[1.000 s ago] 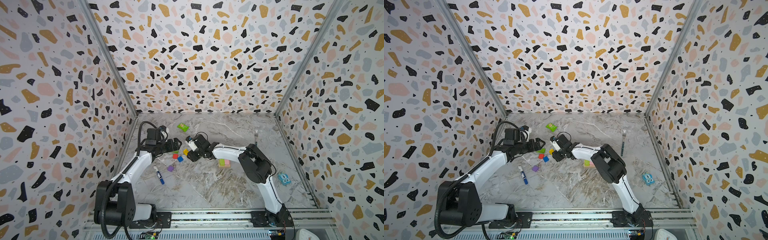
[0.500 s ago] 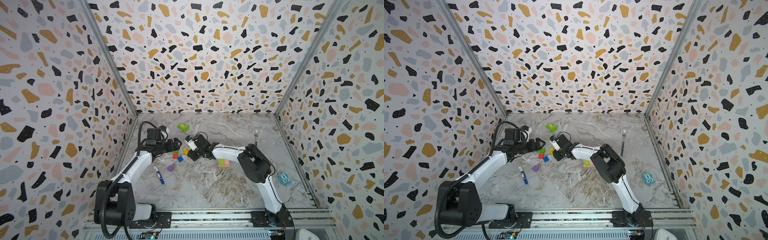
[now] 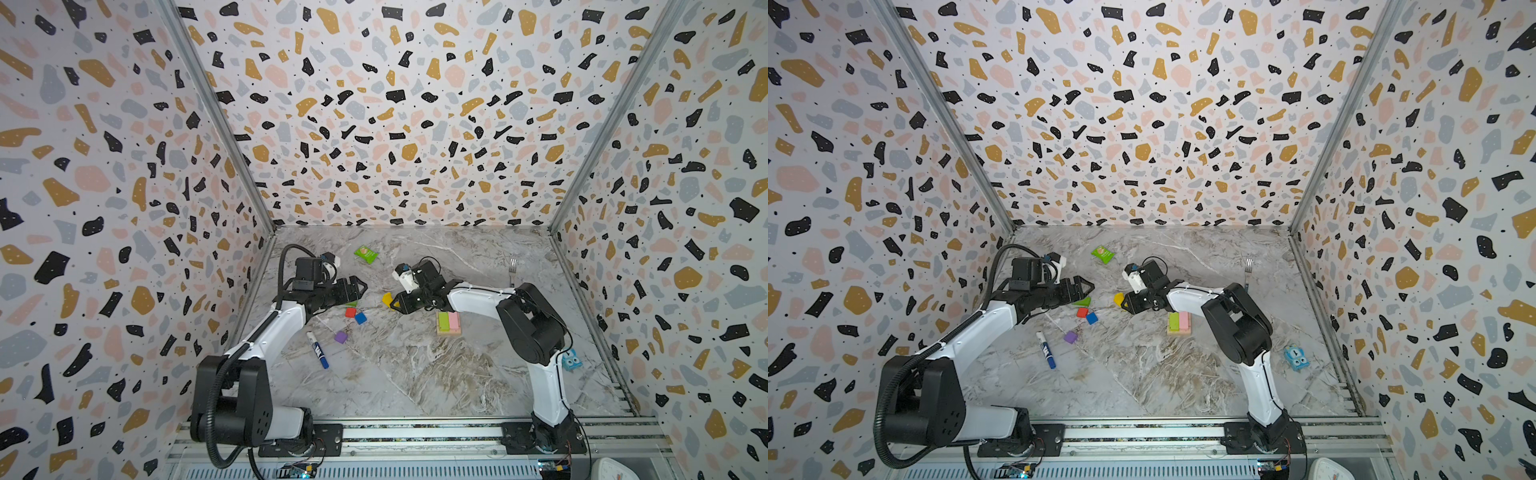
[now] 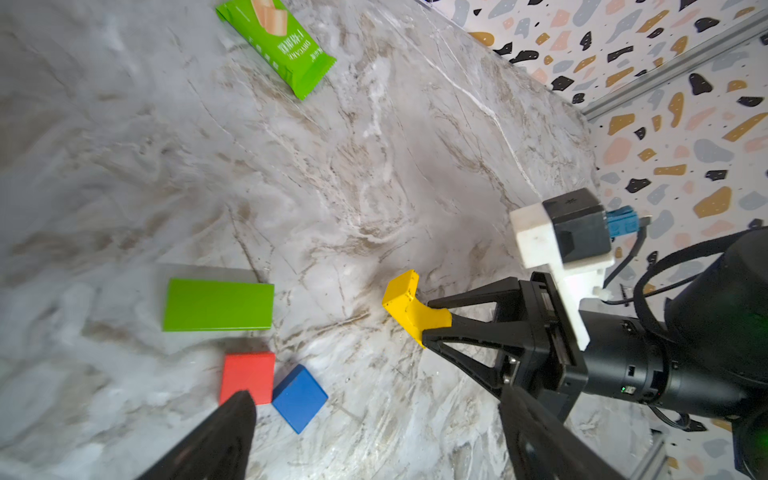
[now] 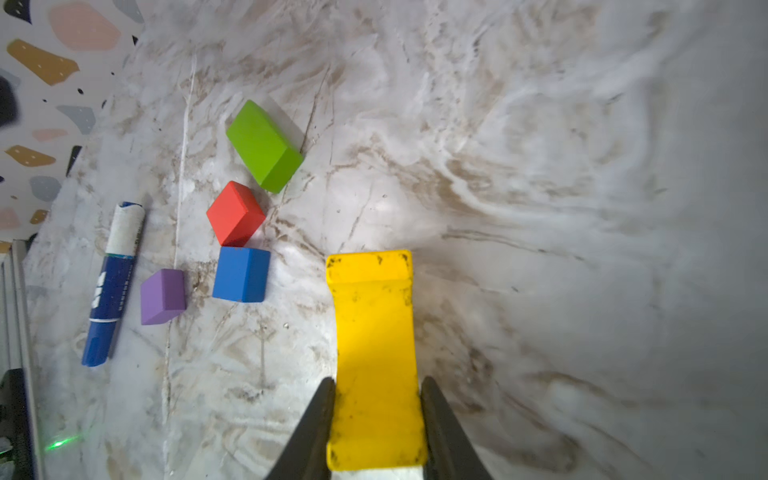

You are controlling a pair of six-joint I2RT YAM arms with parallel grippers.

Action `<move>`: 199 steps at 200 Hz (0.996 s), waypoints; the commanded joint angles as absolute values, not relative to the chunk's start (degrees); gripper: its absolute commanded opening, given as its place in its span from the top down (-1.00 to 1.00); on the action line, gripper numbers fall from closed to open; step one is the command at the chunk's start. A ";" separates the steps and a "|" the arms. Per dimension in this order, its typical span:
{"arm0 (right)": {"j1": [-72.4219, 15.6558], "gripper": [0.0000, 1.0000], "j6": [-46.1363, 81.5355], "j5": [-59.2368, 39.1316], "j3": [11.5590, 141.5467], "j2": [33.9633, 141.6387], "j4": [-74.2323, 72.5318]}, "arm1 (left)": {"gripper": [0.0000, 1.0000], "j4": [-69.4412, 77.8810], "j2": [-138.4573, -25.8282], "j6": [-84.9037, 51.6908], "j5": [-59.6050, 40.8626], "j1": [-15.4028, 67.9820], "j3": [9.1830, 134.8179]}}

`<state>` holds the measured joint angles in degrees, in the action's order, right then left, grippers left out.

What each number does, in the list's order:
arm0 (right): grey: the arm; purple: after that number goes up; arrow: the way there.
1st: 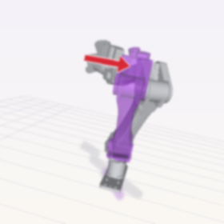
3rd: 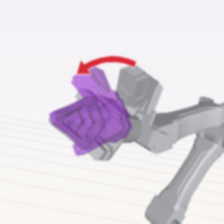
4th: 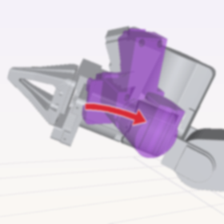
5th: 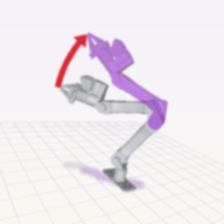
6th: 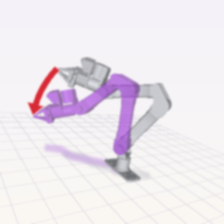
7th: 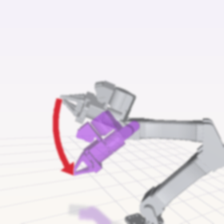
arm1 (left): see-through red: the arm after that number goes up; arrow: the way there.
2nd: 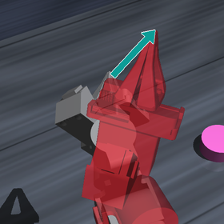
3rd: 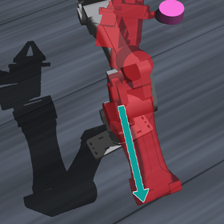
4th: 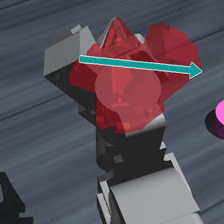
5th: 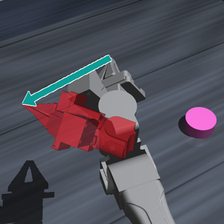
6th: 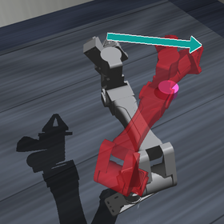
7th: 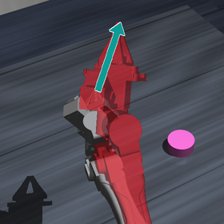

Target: Build the wood block tower

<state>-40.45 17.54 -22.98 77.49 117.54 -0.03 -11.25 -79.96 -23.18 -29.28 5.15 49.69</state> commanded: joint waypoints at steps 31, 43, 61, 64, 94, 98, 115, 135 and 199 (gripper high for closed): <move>-41.35 0.63 18.66 -20.94 73.97 107.51 -1.22 | -0.84 5.41 -81.21 -39.47 -39.22 6.51 44.35; -41.44 0.63 18.75 -20.57 73.18 106.27 -1.24 | -0.84 7.91 -81.00 -41.87 -38.56 7.30 43.87; -41.57 0.63 18.95 -20.44 73.12 105.11 -0.56 | -0.81 11.98 -81.51 -45.73 -38.70 8.51 43.60; -41.62 0.64 18.98 -20.47 73.12 104.96 -0.45 | -0.81 12.77 -81.64 -46.43 -38.80 8.67 43.55; -42.34 0.63 19.30 -20.05 72.60 103.08 -0.55 | -0.75 20.68 -83.39 -53.45 -39.37 9.92 43.01; -42.43 0.63 19.46 -20.00 72.61 102.94 -0.68 | -0.74 21.82 -83.60 -54.38 -39.58 10.04 42.86; -42.71 0.64 19.97 -19.48 72.57 102.40 -0.78 | -0.69 25.57 -84.69 -57.42 -39.99 10.52 42.30; -43.21 0.63 20.55 -19.43 72.72 101.82 -1.14 | -0.59 29.06 -85.16 -60.11 -40.00 10.81 41.35; -44.56 0.63 20.66 -18.79 74.86 101.77 -1.34 | -0.32 35.56 -86.49 -65.12 -41.47 11.24 39.81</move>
